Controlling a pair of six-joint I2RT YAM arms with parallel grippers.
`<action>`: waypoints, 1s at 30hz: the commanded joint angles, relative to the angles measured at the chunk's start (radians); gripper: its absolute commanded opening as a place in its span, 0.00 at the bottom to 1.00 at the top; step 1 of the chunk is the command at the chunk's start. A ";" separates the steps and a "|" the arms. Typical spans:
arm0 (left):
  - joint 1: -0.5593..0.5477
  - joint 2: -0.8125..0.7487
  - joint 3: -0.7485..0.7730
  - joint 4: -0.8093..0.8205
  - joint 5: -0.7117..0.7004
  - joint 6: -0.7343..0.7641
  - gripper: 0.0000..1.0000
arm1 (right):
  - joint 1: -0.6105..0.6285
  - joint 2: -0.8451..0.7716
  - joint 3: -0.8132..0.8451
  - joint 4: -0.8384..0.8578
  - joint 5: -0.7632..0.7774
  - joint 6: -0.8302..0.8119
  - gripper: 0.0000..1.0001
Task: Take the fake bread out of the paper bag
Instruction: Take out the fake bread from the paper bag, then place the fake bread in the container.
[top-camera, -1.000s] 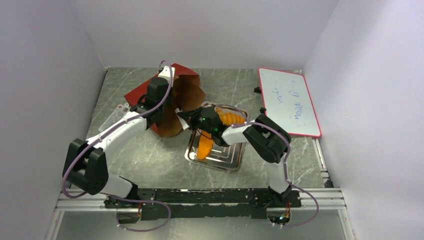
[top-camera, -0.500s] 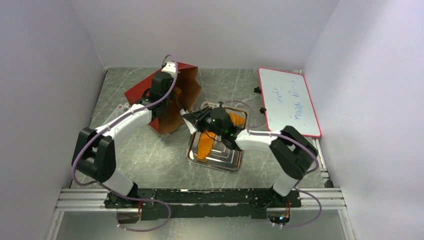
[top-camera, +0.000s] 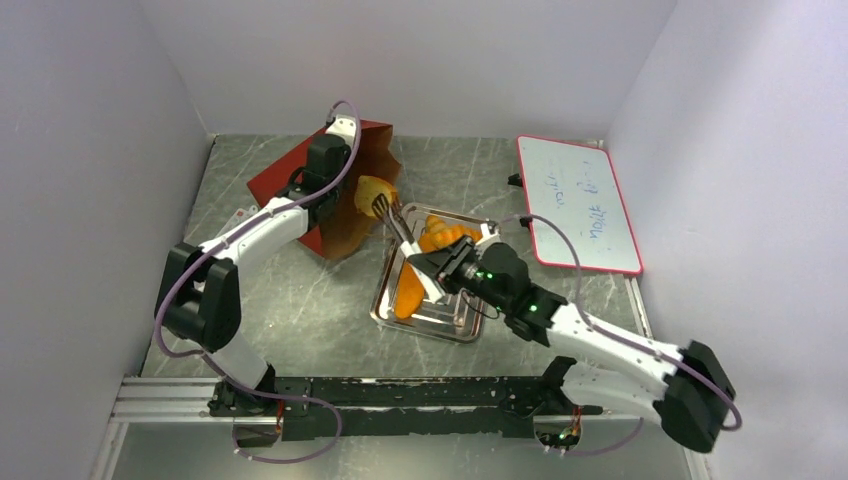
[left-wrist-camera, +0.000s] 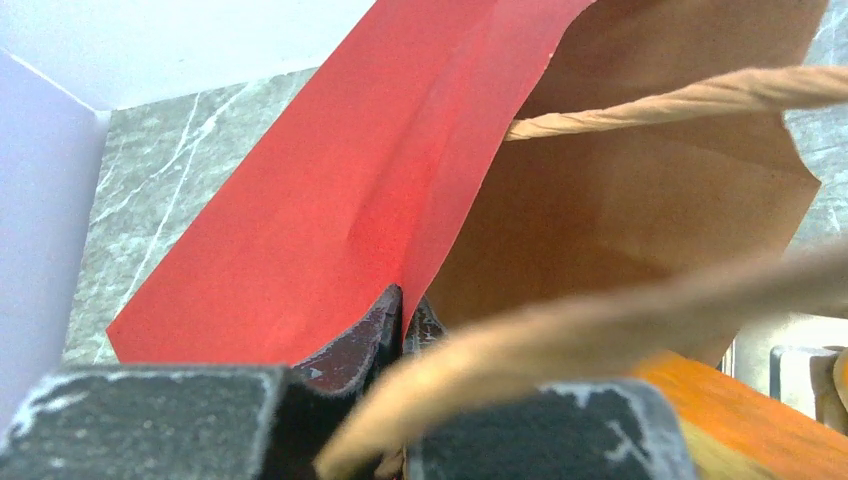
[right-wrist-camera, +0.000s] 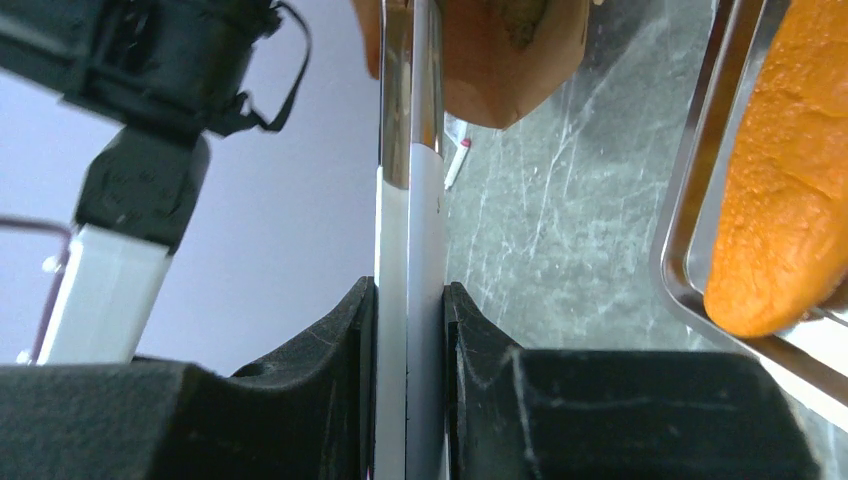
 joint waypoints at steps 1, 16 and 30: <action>0.007 0.034 0.048 0.002 -0.028 0.020 0.07 | 0.003 -0.189 -0.028 -0.194 0.047 -0.064 0.08; 0.007 0.011 0.053 -0.017 -0.029 0.031 0.07 | 0.007 -0.645 0.078 -0.861 0.172 -0.082 0.08; 0.004 0.000 0.075 -0.021 -0.005 0.028 0.07 | 0.005 -0.798 0.040 -1.108 0.076 0.083 0.10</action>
